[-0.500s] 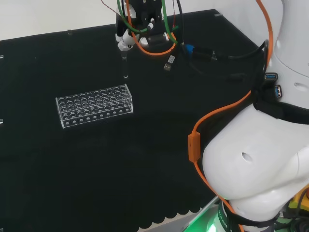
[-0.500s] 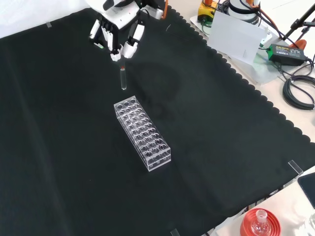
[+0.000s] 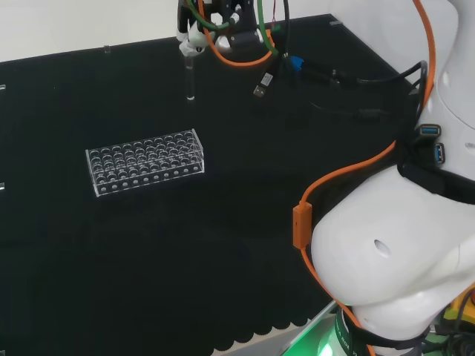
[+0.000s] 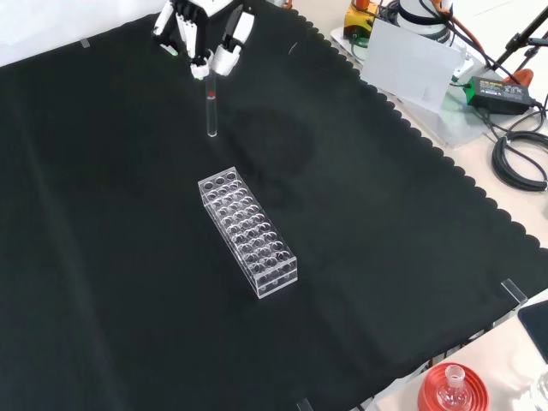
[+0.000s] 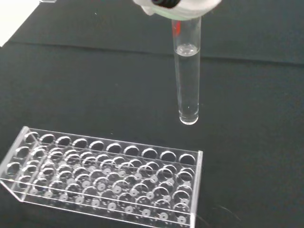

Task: Shake the test tube.

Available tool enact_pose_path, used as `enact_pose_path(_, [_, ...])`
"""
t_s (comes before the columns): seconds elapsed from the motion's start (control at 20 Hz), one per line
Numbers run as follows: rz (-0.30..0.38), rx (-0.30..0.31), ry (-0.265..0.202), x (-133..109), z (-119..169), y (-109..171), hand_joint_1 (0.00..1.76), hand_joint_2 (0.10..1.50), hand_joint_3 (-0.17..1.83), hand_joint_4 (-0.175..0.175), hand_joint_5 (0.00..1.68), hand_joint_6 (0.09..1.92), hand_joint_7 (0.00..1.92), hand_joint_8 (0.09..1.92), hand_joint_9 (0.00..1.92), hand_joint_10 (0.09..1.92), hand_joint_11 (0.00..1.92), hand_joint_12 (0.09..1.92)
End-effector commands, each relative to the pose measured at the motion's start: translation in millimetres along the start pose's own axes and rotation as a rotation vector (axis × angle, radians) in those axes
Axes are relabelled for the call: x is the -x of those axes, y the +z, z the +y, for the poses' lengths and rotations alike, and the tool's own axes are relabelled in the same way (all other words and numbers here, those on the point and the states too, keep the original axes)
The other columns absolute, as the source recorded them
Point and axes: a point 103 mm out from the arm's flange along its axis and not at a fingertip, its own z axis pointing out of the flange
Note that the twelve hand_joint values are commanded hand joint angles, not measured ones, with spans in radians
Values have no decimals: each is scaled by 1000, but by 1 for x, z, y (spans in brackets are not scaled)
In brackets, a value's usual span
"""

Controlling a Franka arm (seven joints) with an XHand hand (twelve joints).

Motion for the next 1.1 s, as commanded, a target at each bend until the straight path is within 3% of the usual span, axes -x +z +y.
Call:
enact_pose_path(0.05, [42,14,-10,-14,-4,-14,1427,1022,-175,-175,1343,273,1520,389,1391,121,489,1372])
enact_pose_path(0.4, [114,22,-159,-80,8,-20,1427,1022,-175,-175,1345,268,1520,389,1394,115,489,1372])
enact_pose_path(0.5, [112,16,-172,-85,7,-19,1427,1022,-175,-175,1345,267,1520,389,1395,113,489,1372])
enact_pose_path(0.65, [91,3,-117,-66,5,-15,1427,1022,-175,-175,1346,265,1520,389,1396,111,489,1372])
enact_pose_path(0.95, [-2,-9,74,9,-6,-12,1427,1022,-175,-175,1347,263,1521,388,1398,107,489,1372])
enact_pose_path(1.1, [-22,-1,111,25,-7,-16,1427,1022,-175,-175,1348,261,1521,387,1399,105,489,1372])
